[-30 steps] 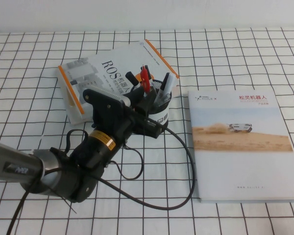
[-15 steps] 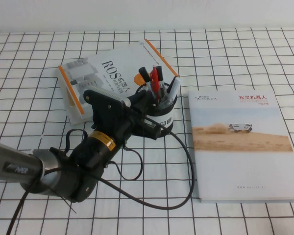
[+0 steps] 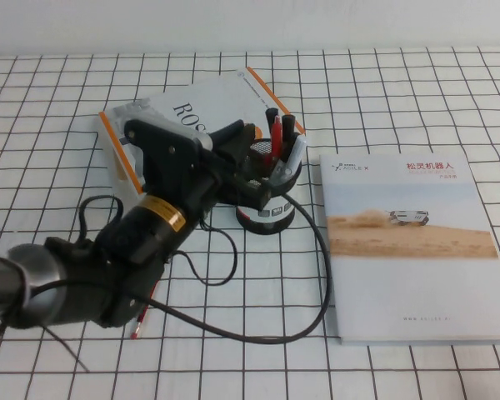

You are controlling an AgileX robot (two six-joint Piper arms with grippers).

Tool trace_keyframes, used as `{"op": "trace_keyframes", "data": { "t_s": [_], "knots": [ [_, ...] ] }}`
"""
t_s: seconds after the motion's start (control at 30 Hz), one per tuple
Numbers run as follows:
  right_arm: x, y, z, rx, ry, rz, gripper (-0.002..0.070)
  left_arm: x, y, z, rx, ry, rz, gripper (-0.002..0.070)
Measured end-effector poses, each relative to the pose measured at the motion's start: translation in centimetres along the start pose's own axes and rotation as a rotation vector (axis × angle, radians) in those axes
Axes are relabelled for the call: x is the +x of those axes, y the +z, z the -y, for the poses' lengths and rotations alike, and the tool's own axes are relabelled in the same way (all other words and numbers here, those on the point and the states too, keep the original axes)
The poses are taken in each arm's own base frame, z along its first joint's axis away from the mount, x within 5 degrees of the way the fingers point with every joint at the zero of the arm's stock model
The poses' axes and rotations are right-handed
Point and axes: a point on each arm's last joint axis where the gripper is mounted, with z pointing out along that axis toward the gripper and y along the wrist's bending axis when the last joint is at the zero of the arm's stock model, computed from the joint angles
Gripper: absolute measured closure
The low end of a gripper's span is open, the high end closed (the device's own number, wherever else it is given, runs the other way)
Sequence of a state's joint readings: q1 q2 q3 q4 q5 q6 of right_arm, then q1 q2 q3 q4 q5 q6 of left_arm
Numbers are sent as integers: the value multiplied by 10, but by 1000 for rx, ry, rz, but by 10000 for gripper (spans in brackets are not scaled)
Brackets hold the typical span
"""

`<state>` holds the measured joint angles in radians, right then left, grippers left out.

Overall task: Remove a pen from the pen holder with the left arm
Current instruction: 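Take a marker out of the pen holder and lay it on the table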

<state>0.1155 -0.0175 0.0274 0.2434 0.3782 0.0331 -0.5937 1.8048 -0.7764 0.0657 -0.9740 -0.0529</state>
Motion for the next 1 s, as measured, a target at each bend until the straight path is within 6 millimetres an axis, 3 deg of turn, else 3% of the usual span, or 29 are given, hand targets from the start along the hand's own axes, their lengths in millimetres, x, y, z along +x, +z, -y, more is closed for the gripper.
{"op": "trace_keyframes", "data": {
  "t_s": [0.37, 0.7, 0.83, 1.0],
  "knots": [
    [0, 0, 0, 0, 0, 0, 689, -92, -44, 2, -19, 43, -39, 644],
    [0, 0, 0, 0, 0, 0, 689, -155, -89, 1, -67, 34, -407, 644],
    [0, 0, 0, 0, 0, 0, 688, -165, -92, -1, -90, 15, -639, 644],
    [0, 0, 0, 0, 0, 0, 689, -151, -80, -3, -110, 3, -936, 644]
  ]
}}
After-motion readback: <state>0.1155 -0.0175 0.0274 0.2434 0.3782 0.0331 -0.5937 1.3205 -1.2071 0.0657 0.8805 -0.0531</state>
